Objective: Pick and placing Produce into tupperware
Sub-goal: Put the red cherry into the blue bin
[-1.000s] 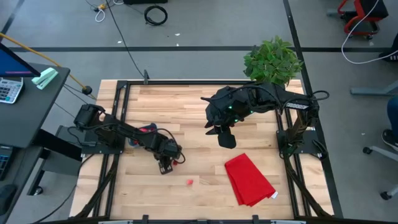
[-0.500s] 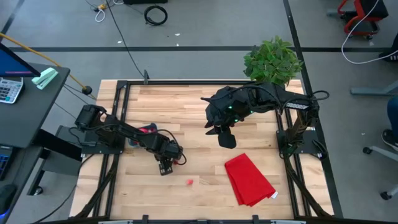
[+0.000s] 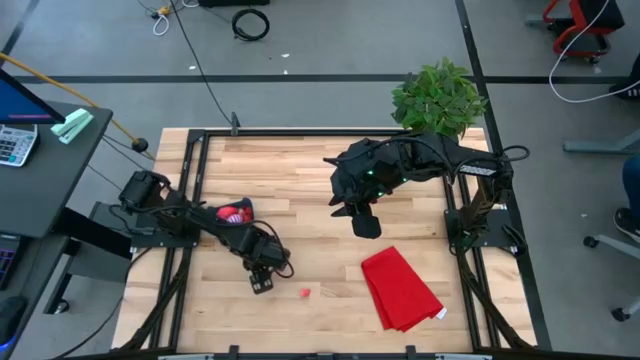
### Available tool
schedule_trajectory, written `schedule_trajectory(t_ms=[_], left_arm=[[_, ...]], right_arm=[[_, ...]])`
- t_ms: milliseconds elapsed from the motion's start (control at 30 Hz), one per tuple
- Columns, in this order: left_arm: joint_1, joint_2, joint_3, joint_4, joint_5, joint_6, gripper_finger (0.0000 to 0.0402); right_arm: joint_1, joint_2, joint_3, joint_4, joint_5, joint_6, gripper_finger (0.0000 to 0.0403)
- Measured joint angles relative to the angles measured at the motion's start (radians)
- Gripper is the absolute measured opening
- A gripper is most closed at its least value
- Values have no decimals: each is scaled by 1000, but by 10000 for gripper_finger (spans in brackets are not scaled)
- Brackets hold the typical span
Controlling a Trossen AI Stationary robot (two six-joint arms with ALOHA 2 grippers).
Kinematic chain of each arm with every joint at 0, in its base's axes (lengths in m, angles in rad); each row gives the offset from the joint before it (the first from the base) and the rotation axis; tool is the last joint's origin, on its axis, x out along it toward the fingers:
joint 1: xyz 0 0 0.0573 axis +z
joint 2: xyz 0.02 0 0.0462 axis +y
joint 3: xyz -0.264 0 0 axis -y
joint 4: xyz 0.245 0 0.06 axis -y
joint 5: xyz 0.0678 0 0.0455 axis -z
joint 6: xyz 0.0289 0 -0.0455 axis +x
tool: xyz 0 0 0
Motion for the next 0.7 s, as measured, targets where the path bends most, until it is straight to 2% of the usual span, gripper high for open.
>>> schedule_trajectory(t_ms=[267,433,700], left_arm=[[-13,-2,1,208,7,-132,213],[-12,14,2,216,-53,-174,217],[-6,61,6,228,-56,-253,213]], right_arm=[[0,0,0,0,0,-17,128],[0,0,0,0,0,-19,128],[0,0,0,-2,0,-25,128]])
